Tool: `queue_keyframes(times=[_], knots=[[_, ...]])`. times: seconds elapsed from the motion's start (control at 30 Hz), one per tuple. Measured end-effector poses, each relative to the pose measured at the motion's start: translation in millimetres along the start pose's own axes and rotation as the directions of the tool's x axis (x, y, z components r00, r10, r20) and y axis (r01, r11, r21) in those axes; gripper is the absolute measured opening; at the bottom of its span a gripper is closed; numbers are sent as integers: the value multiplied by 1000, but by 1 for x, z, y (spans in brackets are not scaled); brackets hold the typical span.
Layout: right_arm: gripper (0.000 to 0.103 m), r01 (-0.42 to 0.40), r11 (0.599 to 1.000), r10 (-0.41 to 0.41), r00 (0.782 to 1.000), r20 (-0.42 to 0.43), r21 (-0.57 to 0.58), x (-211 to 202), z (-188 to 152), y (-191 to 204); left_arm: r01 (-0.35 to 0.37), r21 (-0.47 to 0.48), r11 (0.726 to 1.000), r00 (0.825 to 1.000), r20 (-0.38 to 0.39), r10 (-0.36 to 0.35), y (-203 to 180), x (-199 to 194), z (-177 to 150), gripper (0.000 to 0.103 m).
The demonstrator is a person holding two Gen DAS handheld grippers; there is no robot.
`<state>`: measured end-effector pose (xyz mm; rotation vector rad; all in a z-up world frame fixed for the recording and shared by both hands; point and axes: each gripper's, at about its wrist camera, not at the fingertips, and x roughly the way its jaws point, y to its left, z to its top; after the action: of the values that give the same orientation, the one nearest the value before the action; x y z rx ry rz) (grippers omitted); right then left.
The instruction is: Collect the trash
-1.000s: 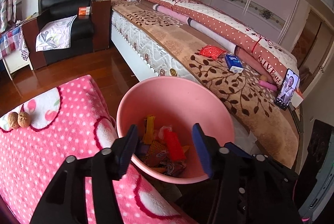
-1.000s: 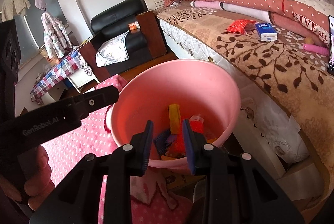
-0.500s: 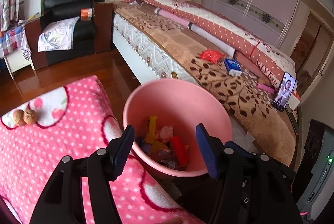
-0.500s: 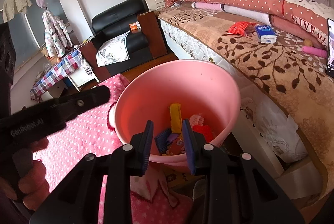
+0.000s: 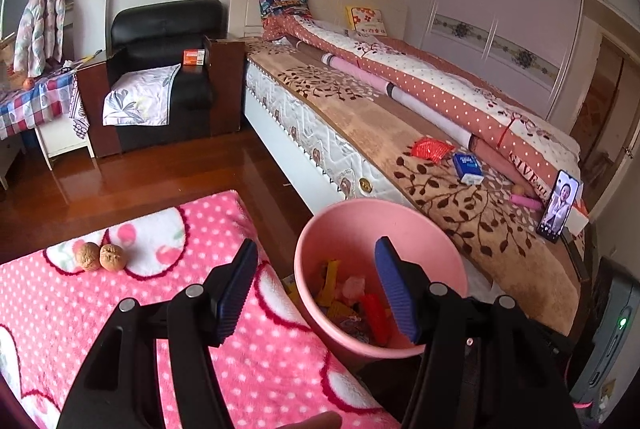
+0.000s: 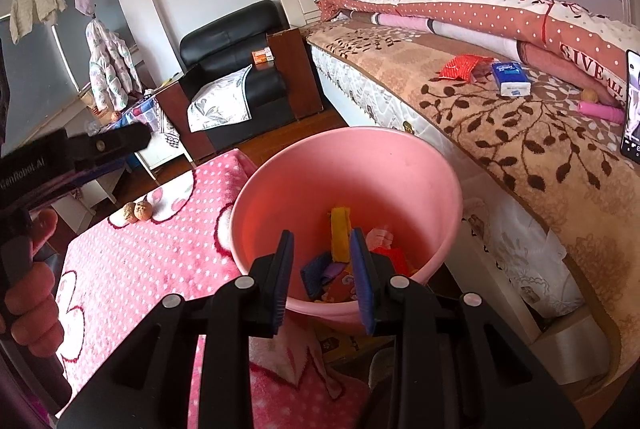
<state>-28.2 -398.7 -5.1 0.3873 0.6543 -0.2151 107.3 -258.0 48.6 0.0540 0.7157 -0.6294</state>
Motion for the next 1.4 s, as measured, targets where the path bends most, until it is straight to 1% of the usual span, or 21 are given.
queue_keyframes(times=[0.1,0.17,0.37,0.63,1.4], knots=[[29,-1,1000,0,1000,14,7,-3,1,1,-15,15,1000,1000,-12,16,-6,2,-9,58],[29,2,1000,-2,1000,23,5,-6,2,2,-28,15,999,999,-17,28,-8,3,-14,54],[29,1,1000,-1,1000,30,-10,-9,2,7,-63,10,998,998,-30,63,-12,5,-28,48],[29,-1,1000,1,1000,25,-27,-10,-1,14,-86,23,996,995,-45,87,-15,6,-39,44],[29,2,999,-2,1000,0,-50,-4,-4,20,-84,37,996,994,-68,87,-15,9,-47,43]])
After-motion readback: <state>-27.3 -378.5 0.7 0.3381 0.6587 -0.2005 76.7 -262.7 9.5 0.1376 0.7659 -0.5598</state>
